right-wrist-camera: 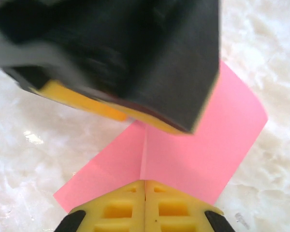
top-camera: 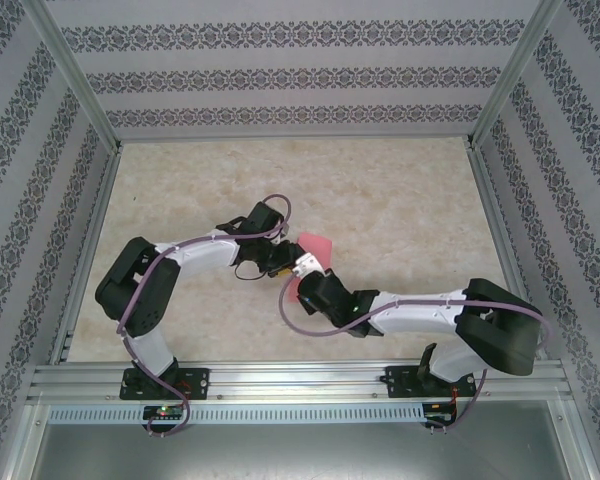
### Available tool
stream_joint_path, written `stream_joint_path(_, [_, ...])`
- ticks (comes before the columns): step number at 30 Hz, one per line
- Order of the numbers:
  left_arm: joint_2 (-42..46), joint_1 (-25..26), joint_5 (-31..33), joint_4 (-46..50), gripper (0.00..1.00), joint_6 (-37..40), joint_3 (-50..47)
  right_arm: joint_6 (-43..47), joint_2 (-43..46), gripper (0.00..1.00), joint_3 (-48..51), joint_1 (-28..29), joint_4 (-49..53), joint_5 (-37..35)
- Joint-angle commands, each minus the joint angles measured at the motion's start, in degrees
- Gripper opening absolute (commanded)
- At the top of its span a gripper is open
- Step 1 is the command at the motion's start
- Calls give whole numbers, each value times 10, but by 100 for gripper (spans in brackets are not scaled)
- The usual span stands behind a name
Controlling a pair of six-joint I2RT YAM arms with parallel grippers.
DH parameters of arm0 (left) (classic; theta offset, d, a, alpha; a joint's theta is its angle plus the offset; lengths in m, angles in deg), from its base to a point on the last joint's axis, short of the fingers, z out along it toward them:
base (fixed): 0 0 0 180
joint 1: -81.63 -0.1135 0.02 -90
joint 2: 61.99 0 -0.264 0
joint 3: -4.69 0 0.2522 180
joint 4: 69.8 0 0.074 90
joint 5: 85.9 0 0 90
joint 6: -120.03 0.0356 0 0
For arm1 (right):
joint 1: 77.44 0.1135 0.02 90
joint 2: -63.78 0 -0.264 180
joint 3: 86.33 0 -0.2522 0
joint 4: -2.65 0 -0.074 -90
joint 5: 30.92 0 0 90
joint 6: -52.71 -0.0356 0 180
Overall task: Fold a paper plane with a square sheet of paper (pick it up from the middle)
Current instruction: Fold the triangle a second time at the center of the table.
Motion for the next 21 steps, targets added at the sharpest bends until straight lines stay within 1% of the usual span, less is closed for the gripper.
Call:
stream_joint_path(1, [37,-1,62,38,50,19,-4,-64,15,2,24,-50,-47,183])
stream_joint_path(2, [42,-1,69,39,50,19,-9,-73,15,3,29,-66,-60,221])
stream_joint_path(4, [49,-2,74,38,50,22,-13,-89,14,3,36,-92,-76,266])
stream_joint_path(7, [54,-1,70,38,50,30,-16,-108,14,3,46,-125,-92,310])
stream_joint_path(12, [53,0,35,20,48,48,-22,-151,-7,6,49,-186,-113,419])
stream_joint_path(18, [48,1,-12,-5,45,64,-35,-195,-54,5,39,-247,-119,520])
stream_joint_path(21, [40,7,-32,-18,44,67,-38,-209,-76,6,32,-269,-126,557])
